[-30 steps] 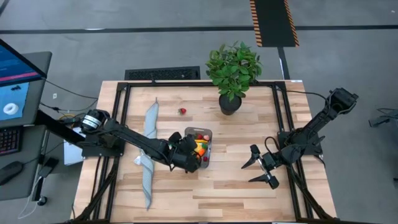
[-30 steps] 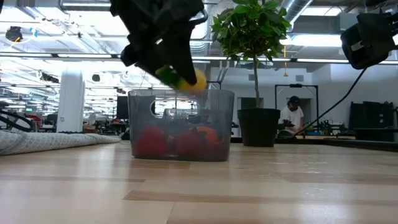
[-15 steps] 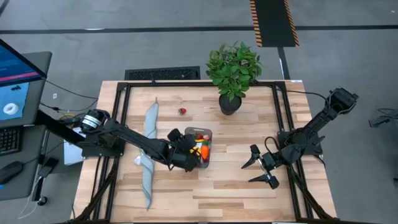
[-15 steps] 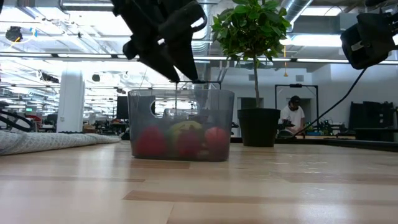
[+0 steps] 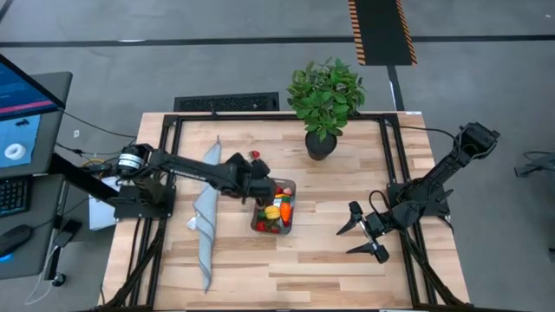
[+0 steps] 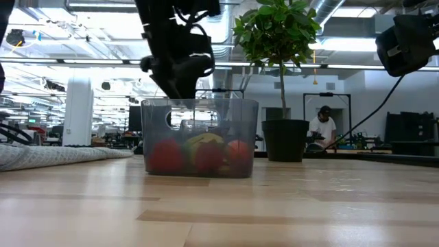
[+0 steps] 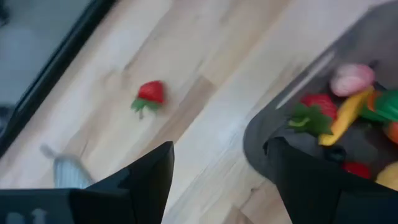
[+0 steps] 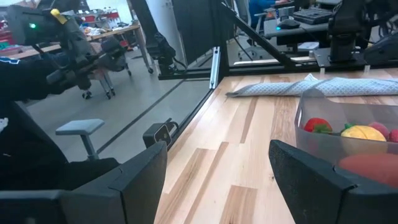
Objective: Pick and placing Produce into tupperware
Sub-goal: Put the strawberry into the bin
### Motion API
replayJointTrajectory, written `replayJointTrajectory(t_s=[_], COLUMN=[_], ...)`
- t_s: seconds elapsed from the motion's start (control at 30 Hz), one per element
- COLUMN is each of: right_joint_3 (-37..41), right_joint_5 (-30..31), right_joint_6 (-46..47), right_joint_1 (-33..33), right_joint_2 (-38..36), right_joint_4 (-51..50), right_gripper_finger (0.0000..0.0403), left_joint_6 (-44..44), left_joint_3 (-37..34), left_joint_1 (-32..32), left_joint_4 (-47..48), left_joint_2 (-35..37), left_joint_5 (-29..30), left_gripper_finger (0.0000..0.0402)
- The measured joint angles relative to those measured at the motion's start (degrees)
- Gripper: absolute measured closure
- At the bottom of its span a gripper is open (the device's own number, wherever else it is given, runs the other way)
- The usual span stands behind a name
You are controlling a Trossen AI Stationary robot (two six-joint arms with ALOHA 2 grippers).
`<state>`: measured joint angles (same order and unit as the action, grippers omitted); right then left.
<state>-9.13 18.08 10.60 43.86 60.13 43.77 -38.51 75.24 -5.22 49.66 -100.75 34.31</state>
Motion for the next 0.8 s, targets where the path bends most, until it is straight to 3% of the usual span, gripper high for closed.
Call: replayJointTrajectory(t_s=[0.2,0.4,0.57,0.8], right_joint_3=[0.0,0.04,0.04,0.02], right_joint_5=[0.01,0.18,0.14,0.02], right_joint_6=[0.72,1.86,1.07,1.06], right_joint_1=[-0.02,-0.72,-0.81,-1.37], right_joint_2=[1.89,5.9,7.59,7.68], right_joint_4=[0.36,4.35,8.16,7.81], right_gripper_finger=[0.0096,0.0096,0.0096,0.0096], left_joint_6=[13.38,21.46,24.21,26.33], left_joint_3=[-0.02,-0.91,-6.39,-16.82], left_joint_1=[3.99,9.62,17.46,29.01], left_joint_4=[-3.82,-12.3,-21.52,-29.28], left_joint_2=[2.79,12.96,20.83,25.2], left_joint_5=[-7.28,-12.8,-31.7,-45.49], left_gripper_finger=[0.0161,0.0169,0.0177,0.0192])
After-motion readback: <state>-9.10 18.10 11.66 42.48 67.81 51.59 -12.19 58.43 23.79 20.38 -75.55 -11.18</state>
